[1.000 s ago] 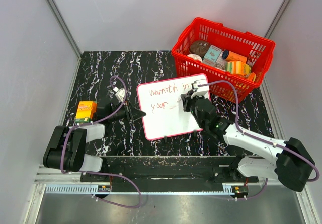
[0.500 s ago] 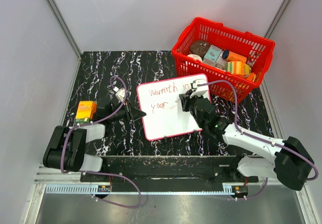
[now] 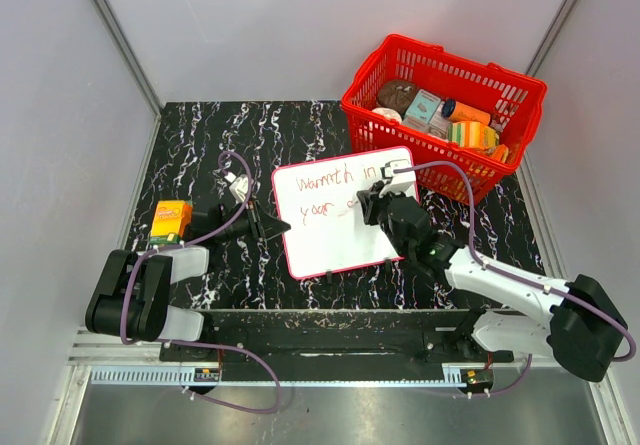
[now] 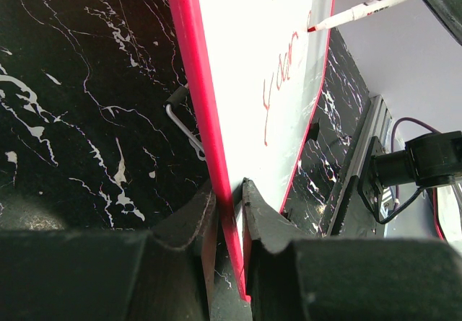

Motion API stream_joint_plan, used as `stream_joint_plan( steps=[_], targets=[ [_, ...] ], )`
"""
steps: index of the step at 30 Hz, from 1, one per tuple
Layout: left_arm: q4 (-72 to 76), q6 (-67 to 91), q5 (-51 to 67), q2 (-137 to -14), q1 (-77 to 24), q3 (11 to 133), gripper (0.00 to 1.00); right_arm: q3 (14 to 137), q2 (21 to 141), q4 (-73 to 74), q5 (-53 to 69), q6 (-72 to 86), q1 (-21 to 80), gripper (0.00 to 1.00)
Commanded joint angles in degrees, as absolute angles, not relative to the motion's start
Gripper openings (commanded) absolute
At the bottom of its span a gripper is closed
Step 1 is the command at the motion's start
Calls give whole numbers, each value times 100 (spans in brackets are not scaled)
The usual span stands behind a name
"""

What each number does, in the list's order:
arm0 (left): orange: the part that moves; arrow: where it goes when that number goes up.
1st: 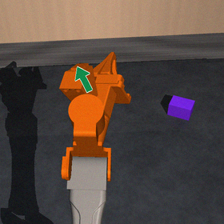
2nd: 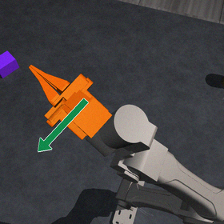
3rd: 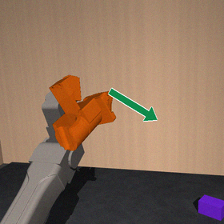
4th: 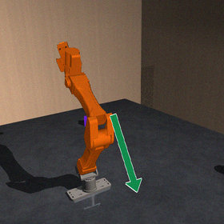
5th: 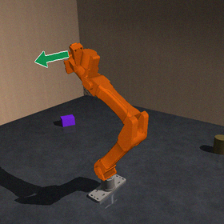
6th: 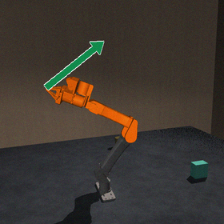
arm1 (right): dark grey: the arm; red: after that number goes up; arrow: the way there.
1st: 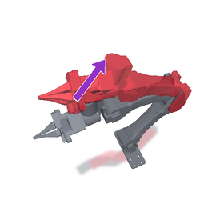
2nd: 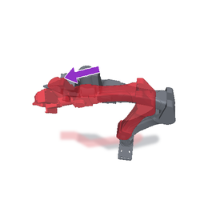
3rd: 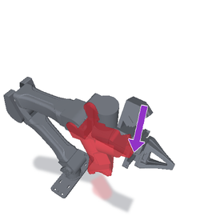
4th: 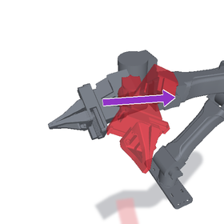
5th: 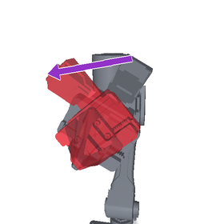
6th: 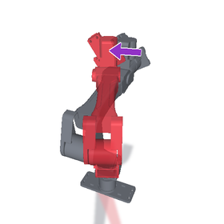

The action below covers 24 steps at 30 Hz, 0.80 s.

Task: Write a sentence on the whiteboard
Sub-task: Write on the whiteboard with the whiteboard.

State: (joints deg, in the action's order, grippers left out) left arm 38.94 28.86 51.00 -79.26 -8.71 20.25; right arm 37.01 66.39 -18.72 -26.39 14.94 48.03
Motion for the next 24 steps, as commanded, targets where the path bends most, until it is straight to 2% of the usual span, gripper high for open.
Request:
stream_joint_plan(
  steps=[1, 24],
  targets=[
    [4034, 2505, 5001, -7884, -940, 2180, 0, 3648, 6478, -1767, -2856, 1529, 4772, 0],
    [4034, 2487, 4992, -7884, -940, 2180, 0, 3586, 6548, -1898, -2356, 1670, 4772, 0]
  ],
)
